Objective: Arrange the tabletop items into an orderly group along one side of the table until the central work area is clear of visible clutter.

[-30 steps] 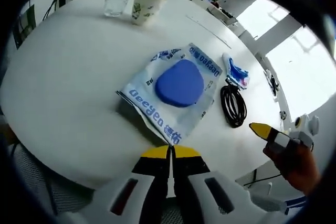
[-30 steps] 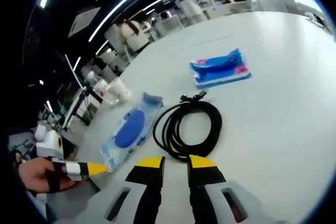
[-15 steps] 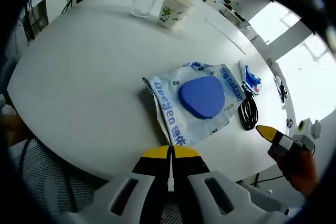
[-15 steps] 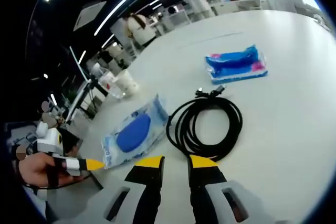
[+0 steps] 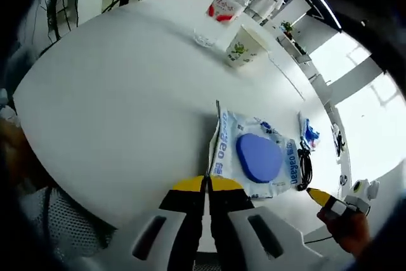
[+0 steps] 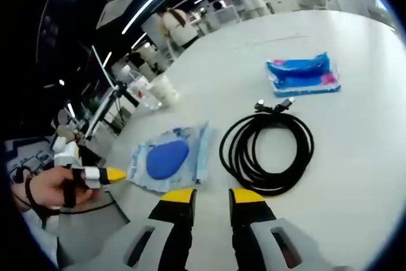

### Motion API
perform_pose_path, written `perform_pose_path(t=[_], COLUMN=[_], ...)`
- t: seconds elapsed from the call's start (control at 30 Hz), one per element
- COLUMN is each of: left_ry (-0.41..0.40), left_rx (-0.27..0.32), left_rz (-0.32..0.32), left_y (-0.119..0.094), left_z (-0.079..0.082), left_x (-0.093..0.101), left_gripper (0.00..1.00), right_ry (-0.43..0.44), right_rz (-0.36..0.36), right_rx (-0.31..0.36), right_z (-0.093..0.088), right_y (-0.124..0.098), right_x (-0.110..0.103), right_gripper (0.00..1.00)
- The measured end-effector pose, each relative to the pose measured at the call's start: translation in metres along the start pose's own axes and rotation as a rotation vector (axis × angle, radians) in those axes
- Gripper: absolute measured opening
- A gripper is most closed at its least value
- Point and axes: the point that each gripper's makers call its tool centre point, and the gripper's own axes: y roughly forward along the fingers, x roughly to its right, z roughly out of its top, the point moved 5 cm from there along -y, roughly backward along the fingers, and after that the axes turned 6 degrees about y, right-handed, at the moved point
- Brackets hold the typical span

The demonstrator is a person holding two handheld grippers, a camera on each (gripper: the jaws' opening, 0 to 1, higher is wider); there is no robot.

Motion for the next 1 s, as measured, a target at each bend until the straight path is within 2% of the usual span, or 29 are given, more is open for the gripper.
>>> perform_pose_path(t=[0.27, 0.47, 0.6, 0.83, 0.93, 1.0], left_ry=[0.073, 0.097, 0.103, 0.12, 0.133, 0.138], left_rx=[-0.013, -0.027, -0.032, -0.049, -0.065, -0.073], left_rz=[-0.02, -0.049, -0.067, -0.071, -0.071, -0.074], left_y=[0.001, 0.003, 0.005, 0.009, 0.012, 0.013], left_z=[0.001, 0.002, 0.003, 0.003, 0.002, 0.001], left_x=[0.001, 0.005, 0.008, 0.007, 0.008, 0.01], left_gripper=[0.11, 0.19, 0.23, 0.23, 0.21, 0.14], right_ry=[-0.03, -0.043, -0.054, -0.05, -0.06, -0.064], right_rz=[0.026, 0.05, 0.067, 0.082, 0.075, 0.066], right_rx=[-0.028, -0.089, -0.104, -0.116, -0.121, -0.125], right_z=[0.004, 0.005, 0.009, 0.012, 0.013, 0.013], right_y=[0.011, 0.026, 0.034, 0.047, 0.05, 0.052], right_x=[-0.007, -0.015, -0.023, -0.034, -0.035, -0.035], right_gripper=[0.26, 0.39, 0.39, 0.38, 0.35, 0.29])
